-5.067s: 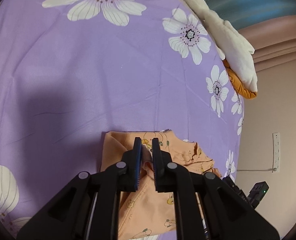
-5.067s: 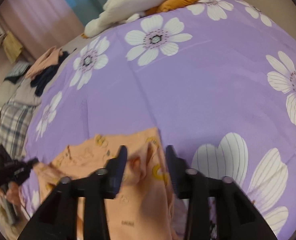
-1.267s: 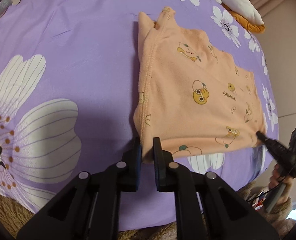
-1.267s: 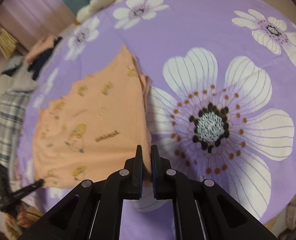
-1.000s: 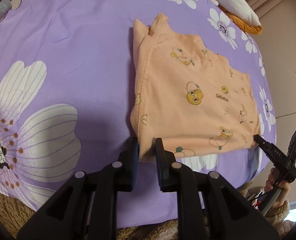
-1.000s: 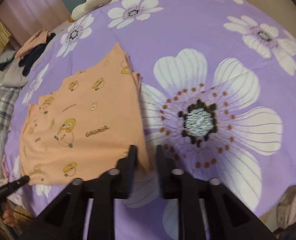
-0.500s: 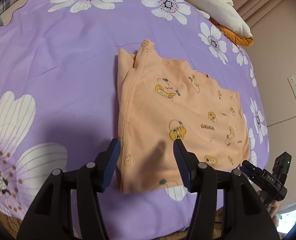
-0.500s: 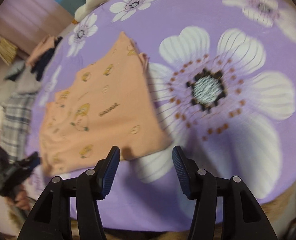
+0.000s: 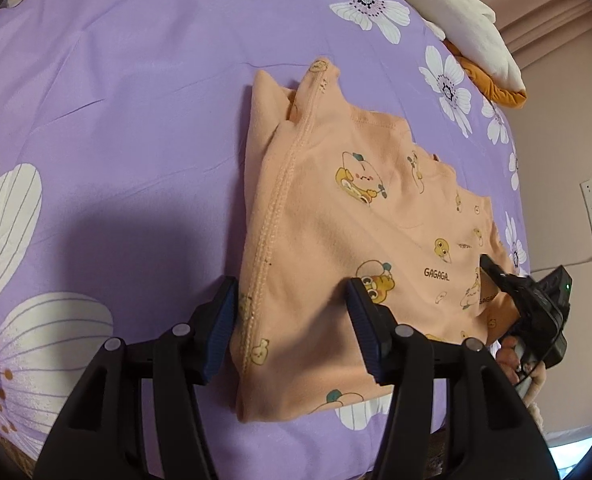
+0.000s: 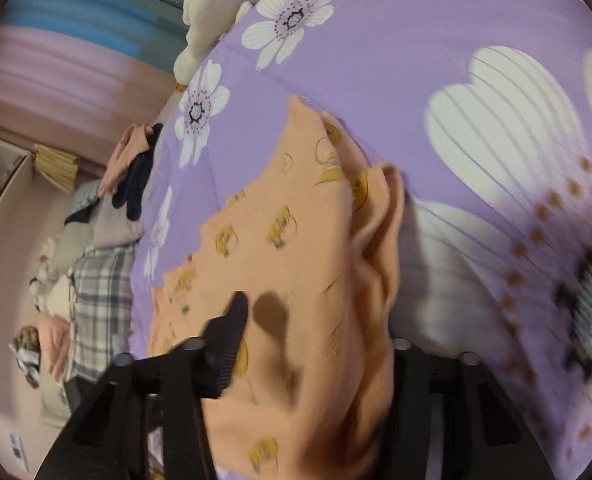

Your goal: Fold small clothes

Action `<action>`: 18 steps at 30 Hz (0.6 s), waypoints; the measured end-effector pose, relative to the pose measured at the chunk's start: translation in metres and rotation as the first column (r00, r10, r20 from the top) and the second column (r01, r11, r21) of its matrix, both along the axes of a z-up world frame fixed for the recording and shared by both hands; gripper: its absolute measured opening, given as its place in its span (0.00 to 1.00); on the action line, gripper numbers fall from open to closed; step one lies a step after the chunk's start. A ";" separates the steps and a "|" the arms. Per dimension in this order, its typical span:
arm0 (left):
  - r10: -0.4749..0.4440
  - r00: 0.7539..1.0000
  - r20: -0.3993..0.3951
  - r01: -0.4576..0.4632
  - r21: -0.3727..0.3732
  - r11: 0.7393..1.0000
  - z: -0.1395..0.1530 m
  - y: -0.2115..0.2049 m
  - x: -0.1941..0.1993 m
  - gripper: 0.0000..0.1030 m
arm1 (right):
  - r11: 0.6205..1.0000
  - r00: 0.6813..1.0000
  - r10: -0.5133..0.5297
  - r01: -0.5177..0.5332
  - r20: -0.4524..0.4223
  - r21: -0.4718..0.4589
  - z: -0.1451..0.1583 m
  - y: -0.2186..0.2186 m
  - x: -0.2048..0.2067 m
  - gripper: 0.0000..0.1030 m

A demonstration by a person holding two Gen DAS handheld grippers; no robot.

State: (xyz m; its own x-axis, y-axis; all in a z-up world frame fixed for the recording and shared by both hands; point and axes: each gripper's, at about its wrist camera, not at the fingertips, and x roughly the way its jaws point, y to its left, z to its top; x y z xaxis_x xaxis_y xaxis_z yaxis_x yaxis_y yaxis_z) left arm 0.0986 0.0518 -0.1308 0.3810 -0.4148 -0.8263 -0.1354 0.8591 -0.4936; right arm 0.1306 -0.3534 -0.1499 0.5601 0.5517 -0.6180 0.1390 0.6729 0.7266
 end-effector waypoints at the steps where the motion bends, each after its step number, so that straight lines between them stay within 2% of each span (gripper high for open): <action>1: 0.003 1.000 -0.001 -0.003 0.000 1.000 0.001 0.000 -0.001 0.51 | 1.000 1.000 -0.003 0.003 0.001 -0.024 0.002 0.004 0.003 0.19; 3: 0.012 1.000 -0.010 -0.012 0.001 1.000 0.003 0.000 -0.003 0.51 | 0.999 1.000 -0.009 0.009 0.017 -0.046 0.008 0.003 0.000 0.14; 6: 0.022 1.000 -0.002 -0.022 0.006 1.000 0.011 0.000 -0.009 0.52 | 0.999 0.997 -0.022 0.025 0.076 -0.040 0.026 -0.004 -0.007 0.12; 9: 0.028 0.999 0.017 -0.028 0.027 0.999 0.022 -0.001 -0.016 0.53 | 1.000 0.997 -0.014 0.015 0.082 -0.010 0.040 -0.014 -0.014 0.12; 10: 0.027 0.999 0.020 -0.028 0.030 0.999 0.023 -0.001 -0.018 0.53 | 0.999 0.996 -0.021 0.023 0.091 -0.025 0.048 -0.019 -0.018 0.12; 15: 0.017 0.999 0.041 -0.018 0.031 0.999 0.035 -0.002 -0.027 0.54 | 0.979 0.993 -0.061 0.080 0.103 -0.188 0.075 -0.042 -0.022 0.12; 18: 0.007 0.998 0.057 -0.009 0.030 1.000 0.038 -0.002 -0.033 0.55 | 0.942 0.994 -0.055 0.082 0.093 -0.326 0.091 -0.051 -0.021 0.12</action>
State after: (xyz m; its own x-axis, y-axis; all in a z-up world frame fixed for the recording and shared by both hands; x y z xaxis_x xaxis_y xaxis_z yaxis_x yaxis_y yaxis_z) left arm 0.0659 0.0494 -0.0924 0.4312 -0.3867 -0.8152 -0.1150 0.8726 -0.4747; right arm 0.1098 -0.4048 -0.0589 0.6452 0.2840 -0.7093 0.1428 0.8671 0.4771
